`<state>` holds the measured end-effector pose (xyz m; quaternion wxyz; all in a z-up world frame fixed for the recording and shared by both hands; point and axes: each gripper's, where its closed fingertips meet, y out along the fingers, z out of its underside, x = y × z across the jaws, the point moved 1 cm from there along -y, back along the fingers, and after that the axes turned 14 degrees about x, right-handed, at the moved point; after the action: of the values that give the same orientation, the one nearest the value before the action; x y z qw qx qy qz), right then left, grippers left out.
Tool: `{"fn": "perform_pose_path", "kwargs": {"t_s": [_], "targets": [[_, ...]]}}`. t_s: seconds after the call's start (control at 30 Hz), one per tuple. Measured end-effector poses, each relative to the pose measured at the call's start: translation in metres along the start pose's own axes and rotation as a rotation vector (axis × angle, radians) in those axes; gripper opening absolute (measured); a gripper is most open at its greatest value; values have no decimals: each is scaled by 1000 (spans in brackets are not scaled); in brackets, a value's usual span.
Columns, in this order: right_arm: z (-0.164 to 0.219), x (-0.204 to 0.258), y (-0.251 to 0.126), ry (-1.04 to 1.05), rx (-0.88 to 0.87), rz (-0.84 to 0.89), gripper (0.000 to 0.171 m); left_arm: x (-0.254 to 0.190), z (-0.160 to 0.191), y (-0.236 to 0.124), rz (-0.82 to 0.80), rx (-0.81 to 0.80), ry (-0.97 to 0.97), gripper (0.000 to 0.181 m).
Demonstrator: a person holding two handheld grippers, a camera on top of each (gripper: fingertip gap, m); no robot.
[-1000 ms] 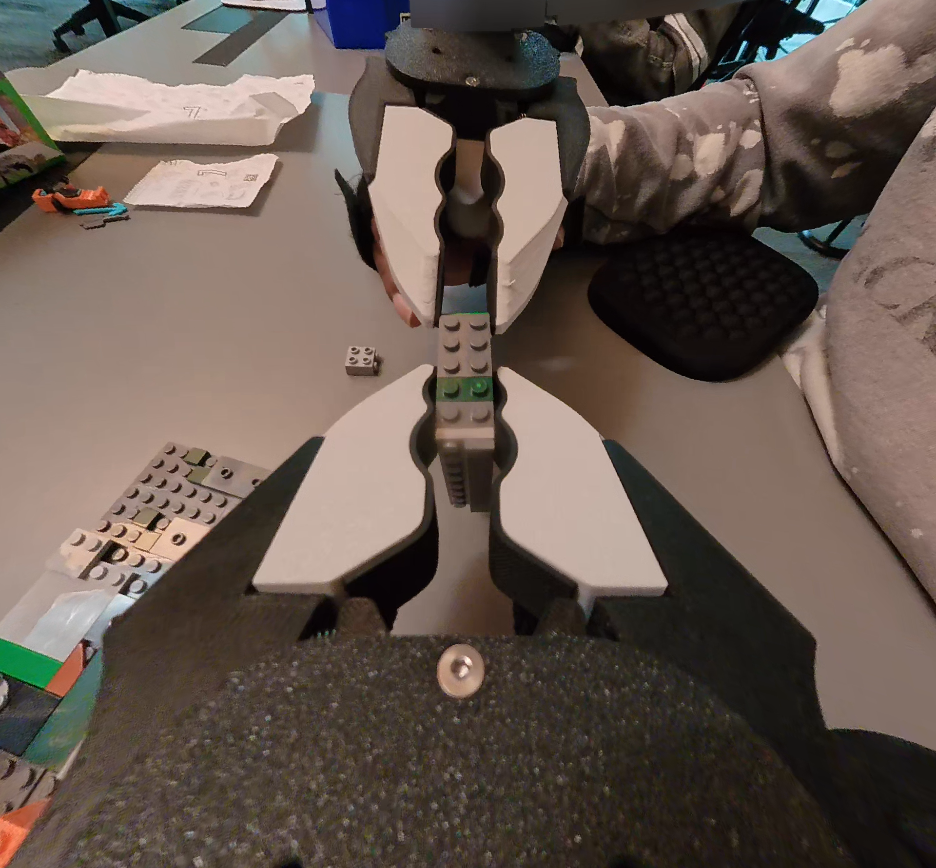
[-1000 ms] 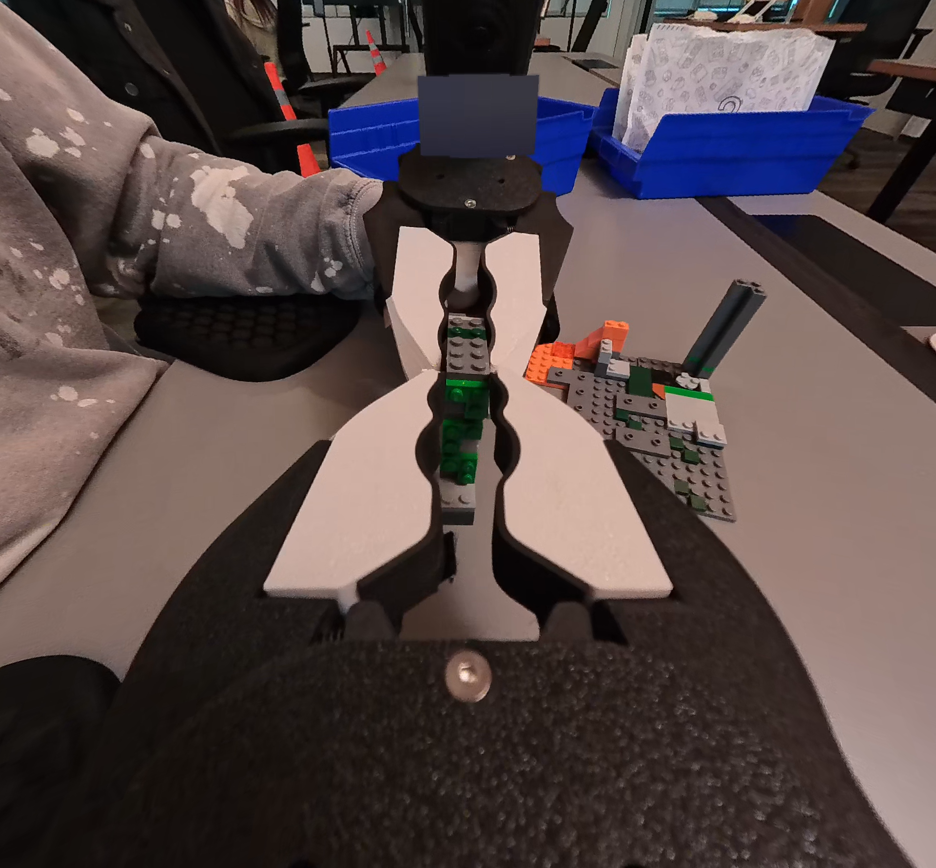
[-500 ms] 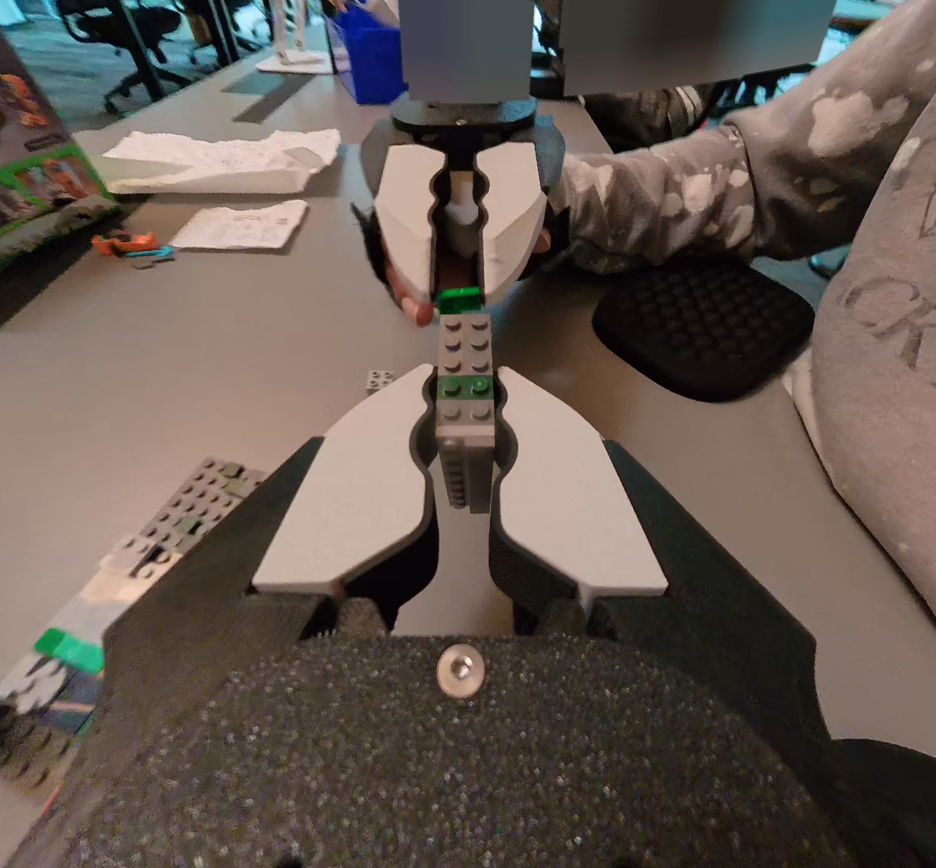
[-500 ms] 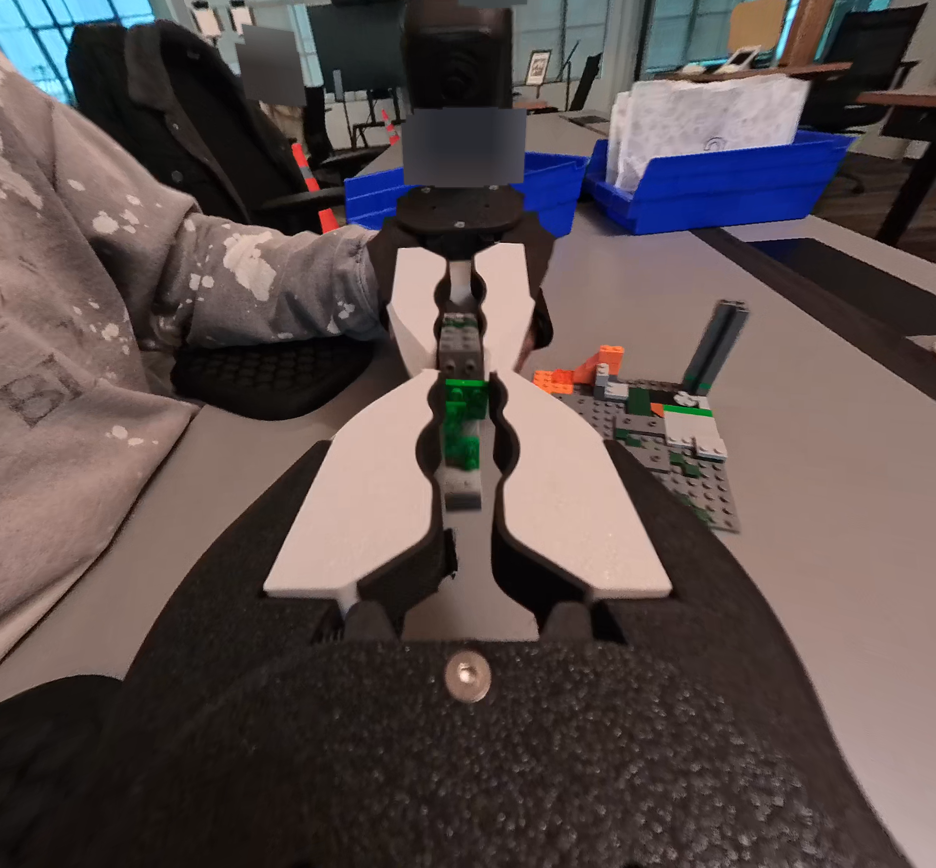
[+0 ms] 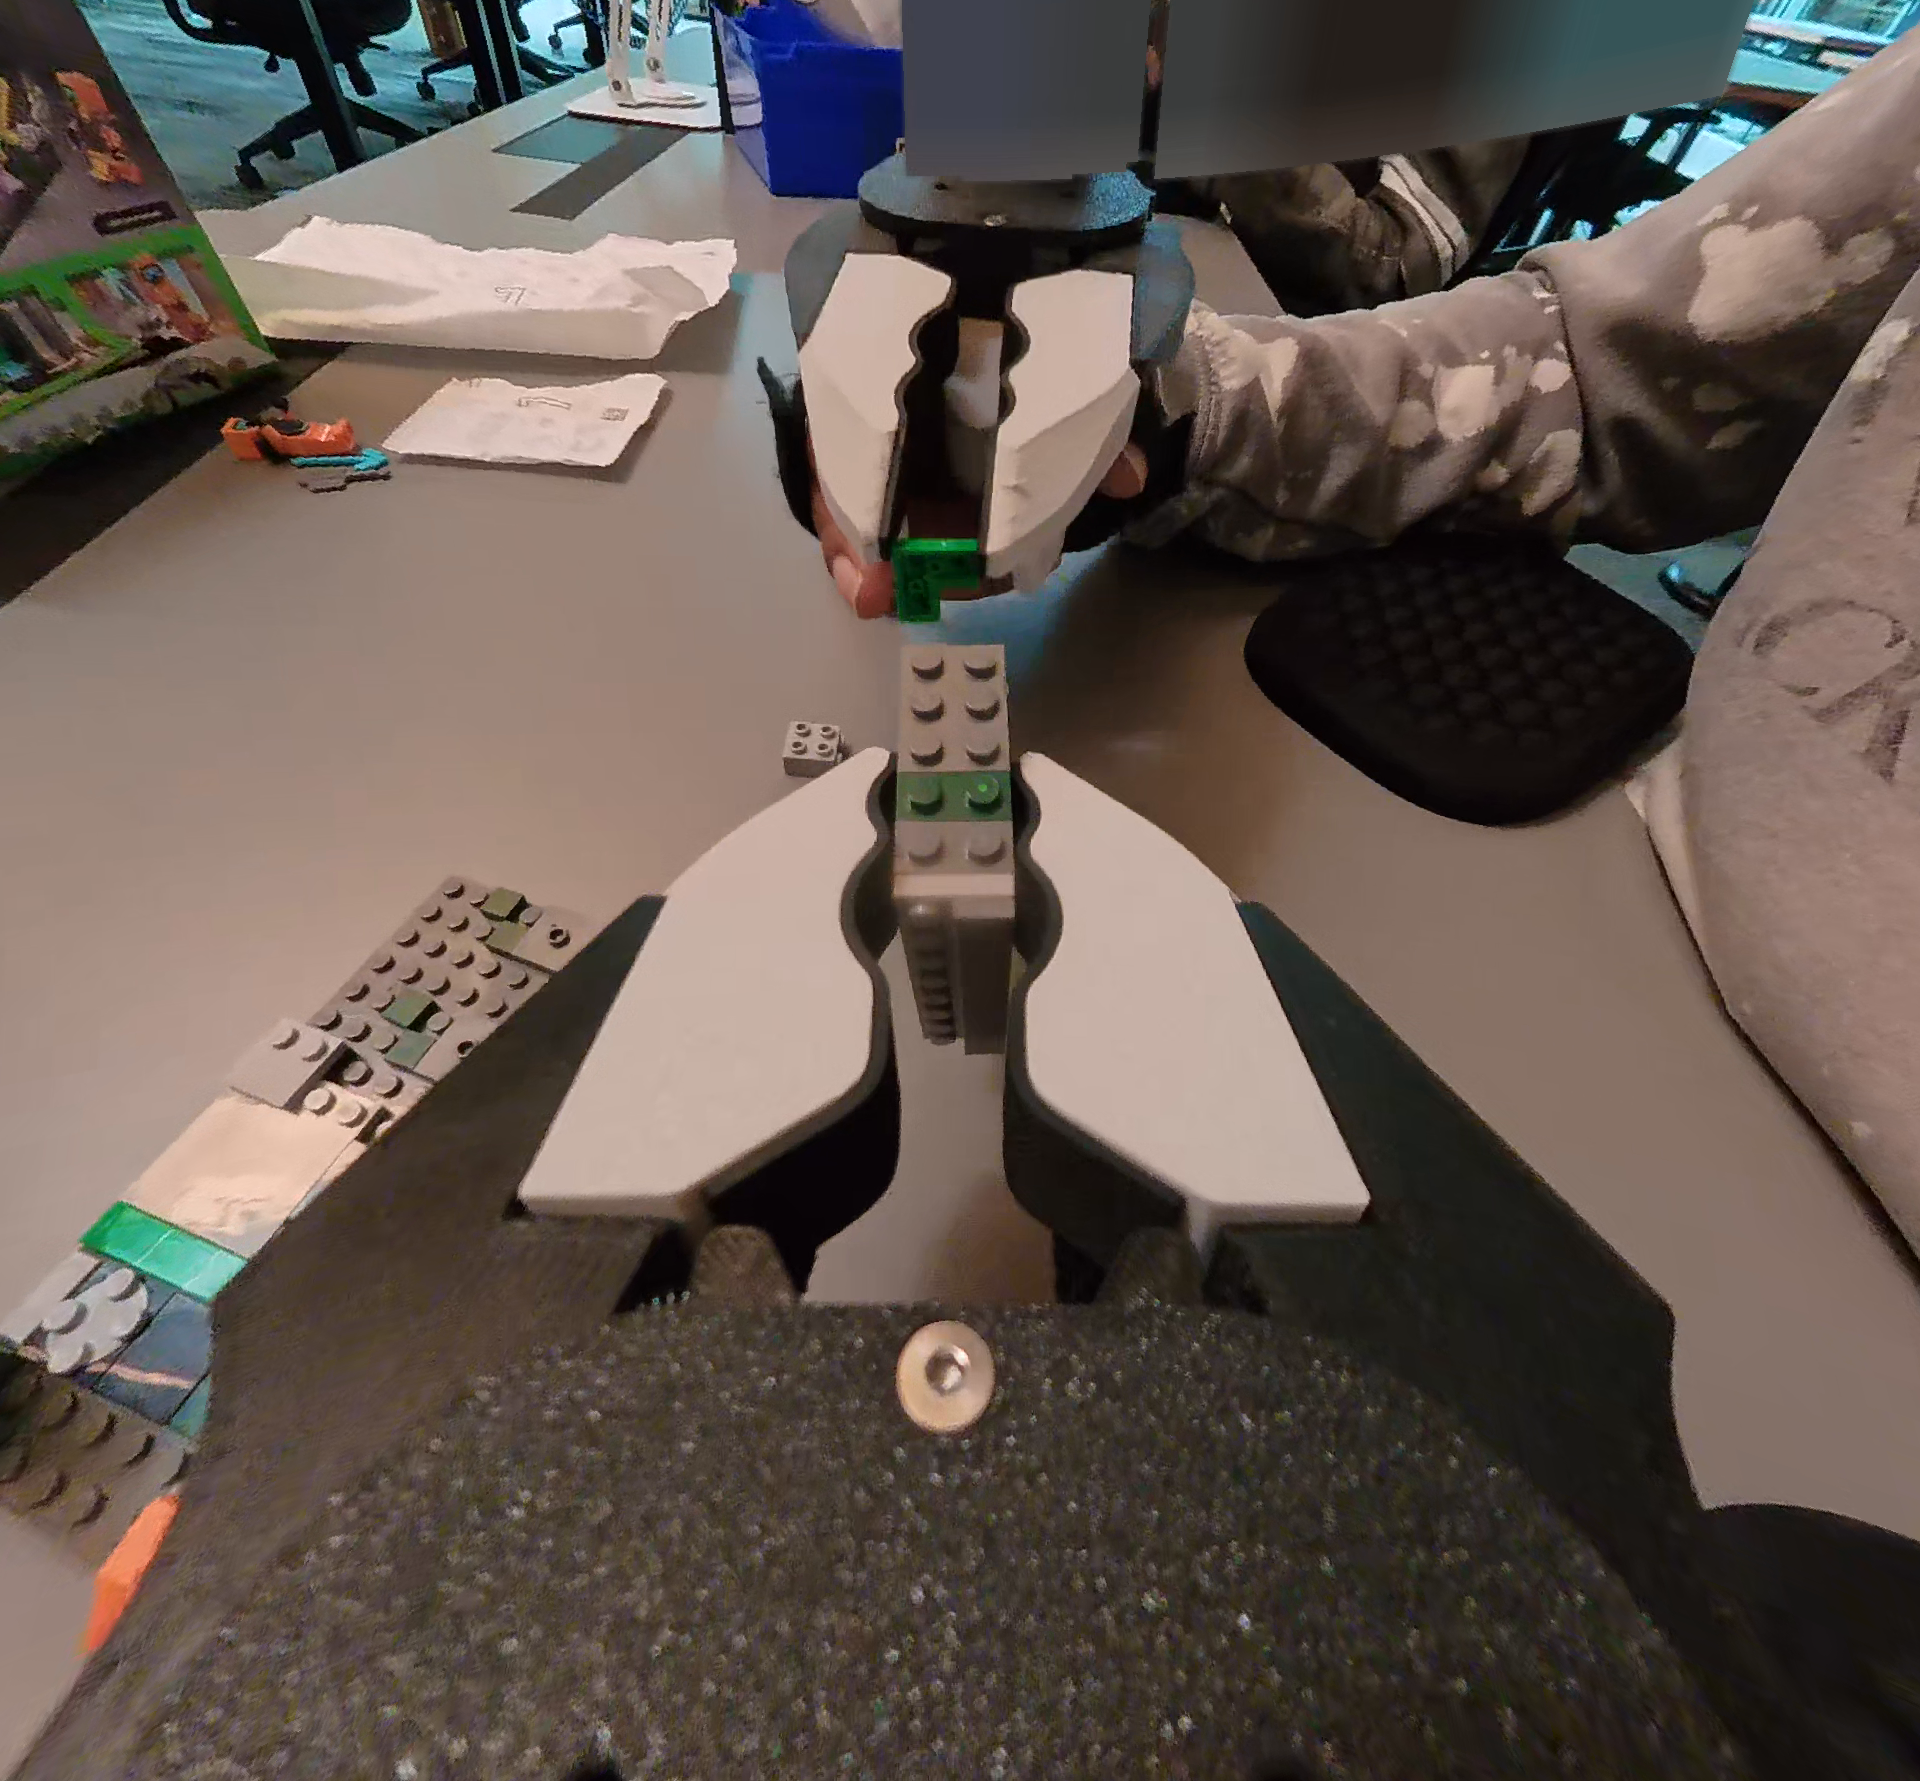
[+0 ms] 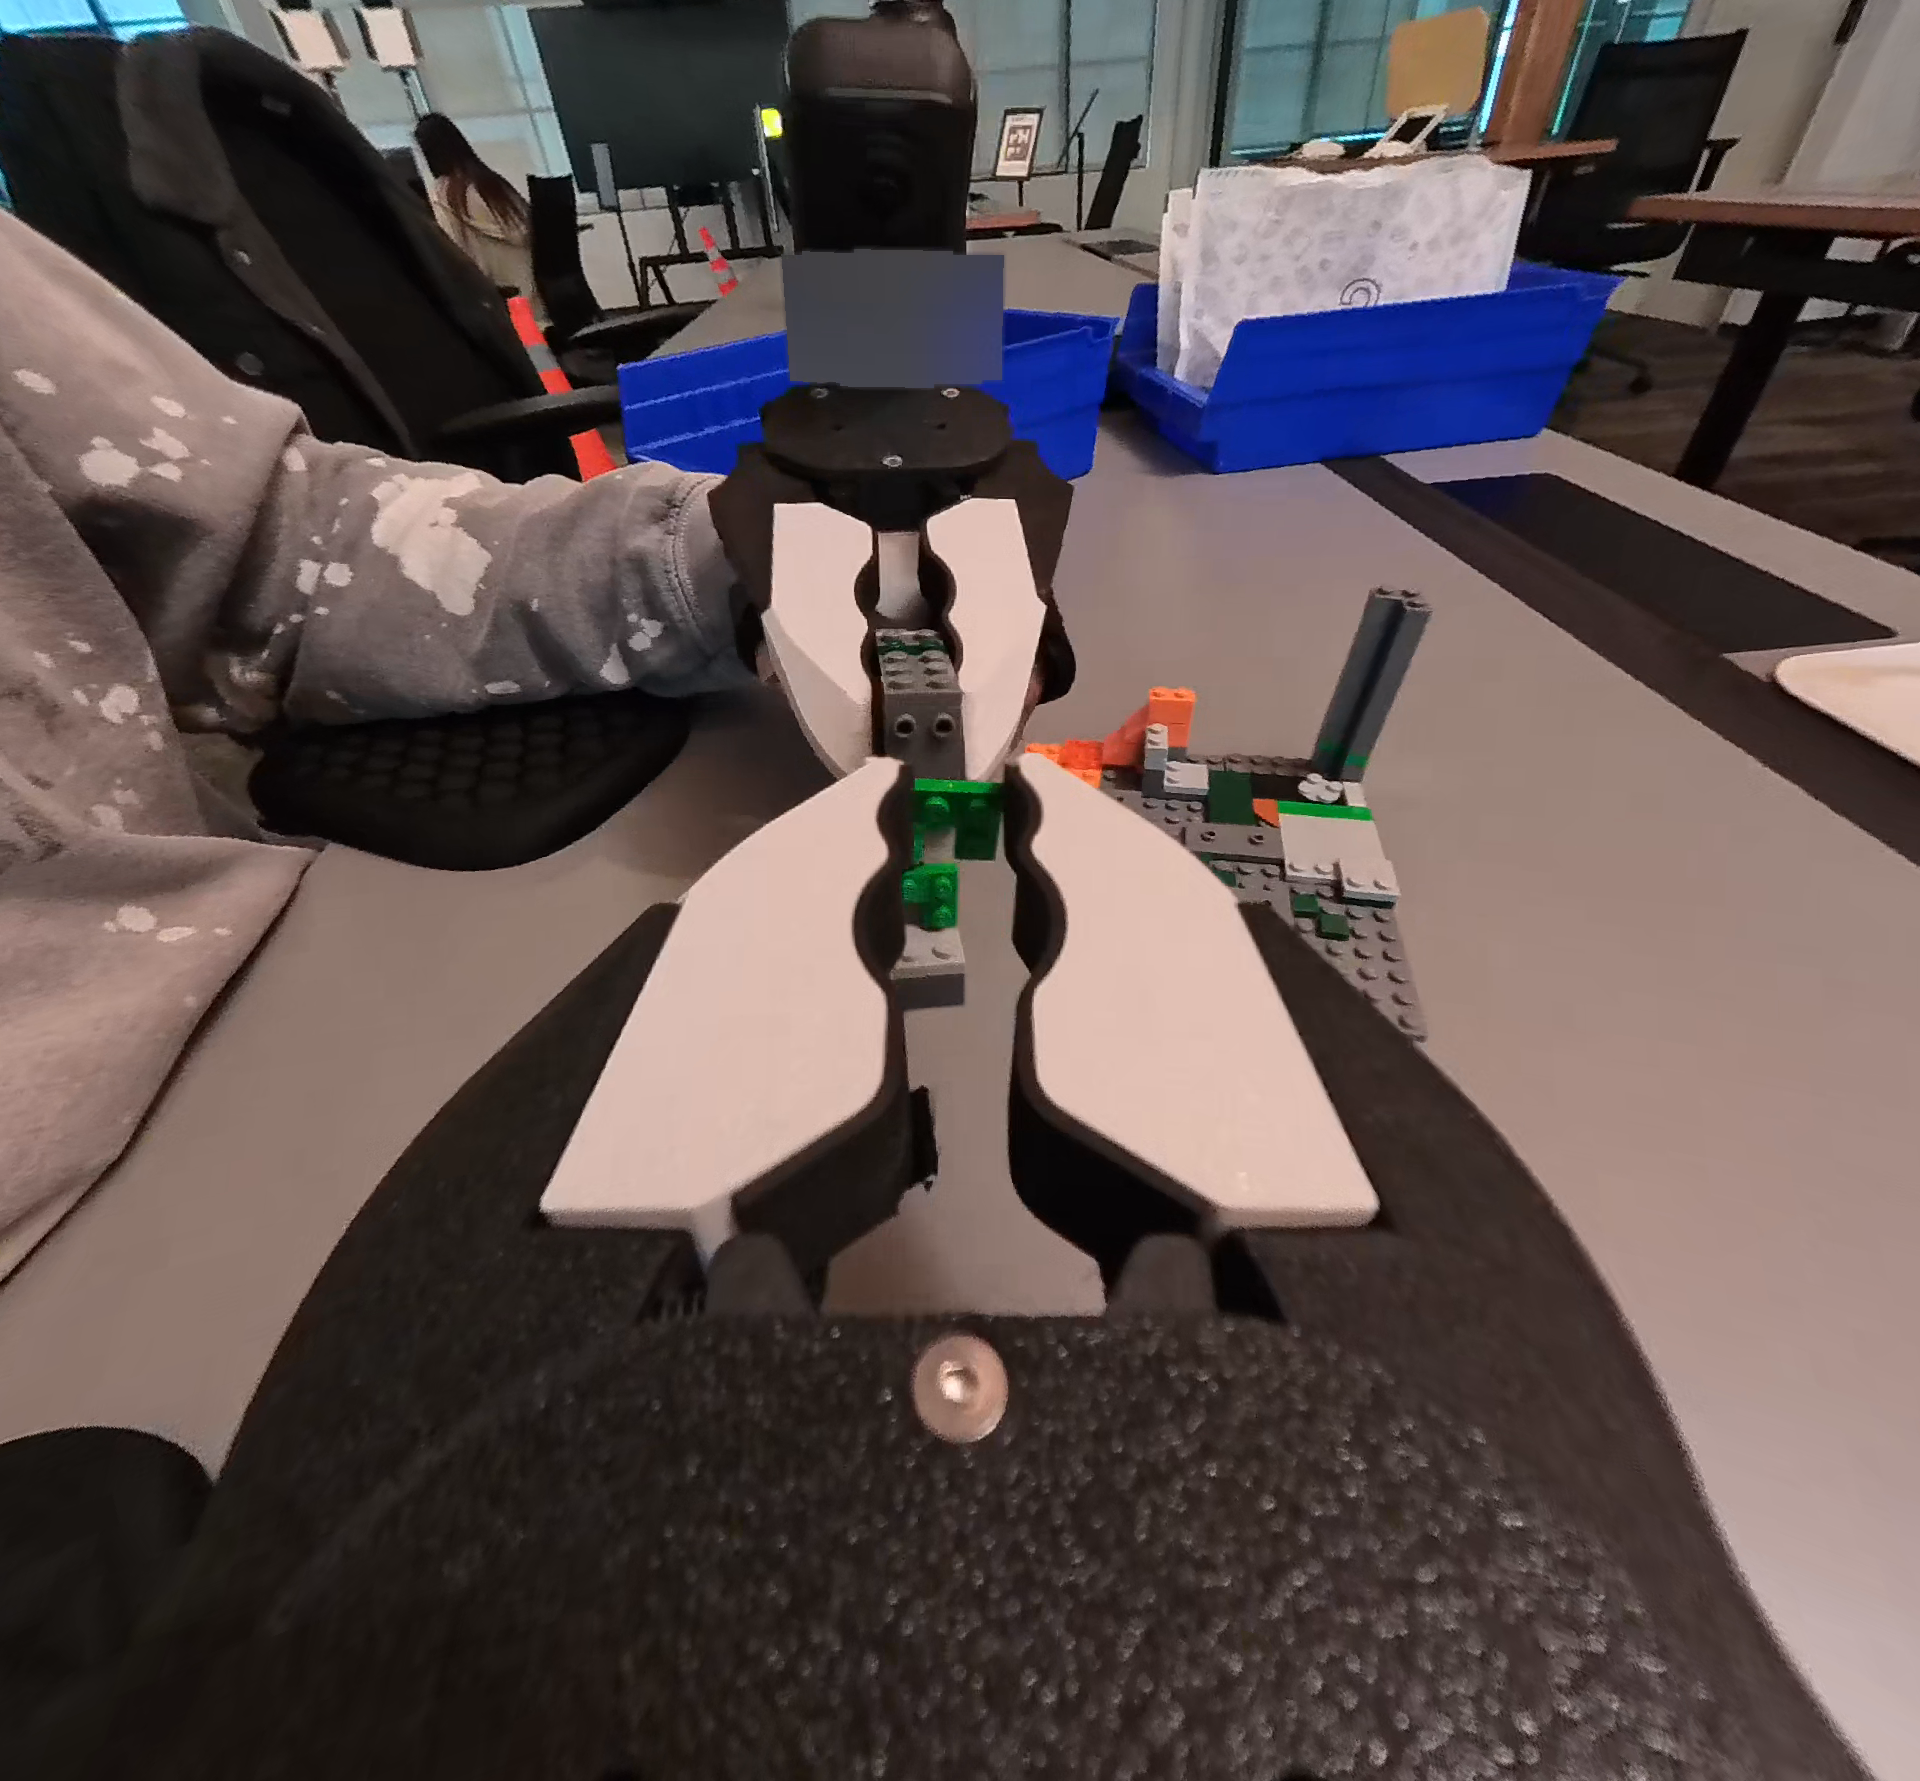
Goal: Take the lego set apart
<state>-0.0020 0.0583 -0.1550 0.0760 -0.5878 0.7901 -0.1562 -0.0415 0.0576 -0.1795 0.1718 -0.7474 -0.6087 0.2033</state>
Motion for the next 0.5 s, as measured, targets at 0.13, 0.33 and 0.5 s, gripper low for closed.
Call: {"fn": "perform_pose_path", "kwargs": {"t_s": [0.13, 0.33, 0.5], "targets": [[5, -3, 0, 5, 19, 4, 16, 2, 1, -3, -15, 6, -3, 18], [26, -7, 6, -74, 187, 70, 16, 6, 6, 1, -35, 31, -8, 18], [65, -2, 14, -160, 503, 84, 16, 7, 11, 3, -46, 67, 2, 18]]}}
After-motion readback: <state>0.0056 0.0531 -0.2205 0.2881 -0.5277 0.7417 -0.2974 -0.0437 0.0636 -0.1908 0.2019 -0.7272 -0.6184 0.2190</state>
